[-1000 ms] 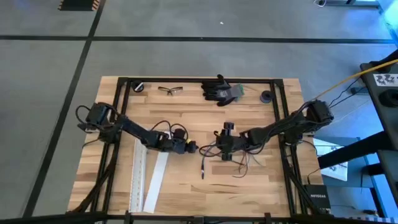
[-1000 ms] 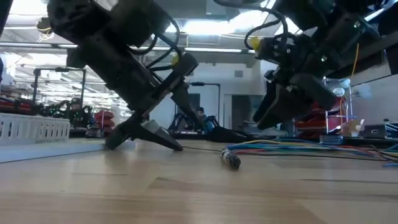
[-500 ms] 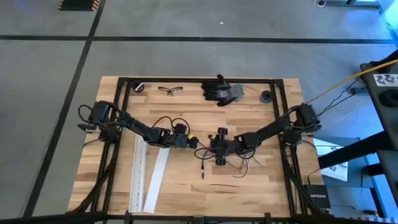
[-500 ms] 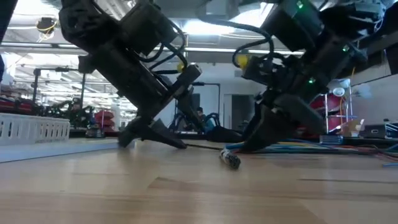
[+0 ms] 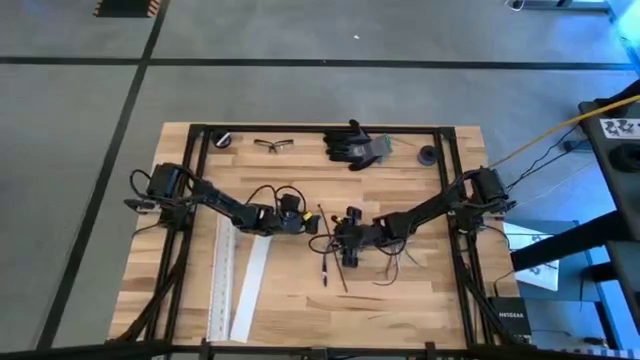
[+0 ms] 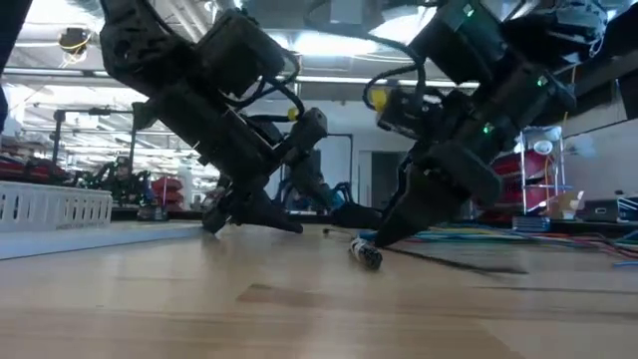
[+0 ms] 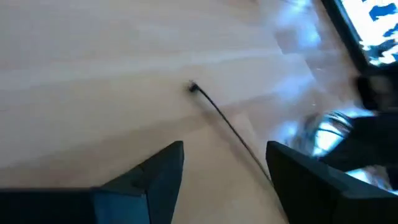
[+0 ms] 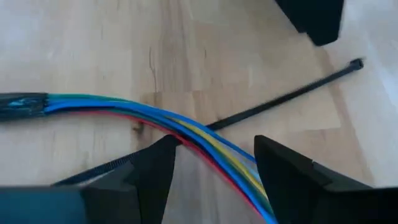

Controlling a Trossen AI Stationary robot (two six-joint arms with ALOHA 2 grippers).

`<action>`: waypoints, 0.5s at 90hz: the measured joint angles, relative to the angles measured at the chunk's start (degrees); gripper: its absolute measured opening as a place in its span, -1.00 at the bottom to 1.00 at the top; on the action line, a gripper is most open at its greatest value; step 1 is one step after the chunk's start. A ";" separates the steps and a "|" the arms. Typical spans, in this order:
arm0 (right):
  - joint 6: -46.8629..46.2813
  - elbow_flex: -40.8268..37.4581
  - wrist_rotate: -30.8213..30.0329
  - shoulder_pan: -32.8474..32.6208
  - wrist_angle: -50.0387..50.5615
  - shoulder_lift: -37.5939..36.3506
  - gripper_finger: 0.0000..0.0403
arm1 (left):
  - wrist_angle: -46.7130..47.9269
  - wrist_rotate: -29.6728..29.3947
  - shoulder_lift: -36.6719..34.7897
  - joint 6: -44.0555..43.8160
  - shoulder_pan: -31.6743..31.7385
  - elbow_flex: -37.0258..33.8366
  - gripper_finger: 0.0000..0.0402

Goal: Ziptie cables
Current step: Wrap the black zip tie around the cable wires to form a loop

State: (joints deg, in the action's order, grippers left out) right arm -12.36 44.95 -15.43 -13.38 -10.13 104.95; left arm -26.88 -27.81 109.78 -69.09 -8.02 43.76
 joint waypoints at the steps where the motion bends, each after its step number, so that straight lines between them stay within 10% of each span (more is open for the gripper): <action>1: 0.00 0.00 0.03 0.01 -0.07 0.00 0.03 | -0.38 0.09 0.00 0.20 -0.08 0.00 0.06; 45: -0.98 0.15 -0.43 0.00 -0.85 0.04 0.03 | -2.36 0.62 4.75 5.60 1.44 5.00 0.06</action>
State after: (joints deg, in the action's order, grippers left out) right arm -13.34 45.10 -15.86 -13.38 -10.98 104.99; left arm -29.24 -27.20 114.53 -63.48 -6.58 48.76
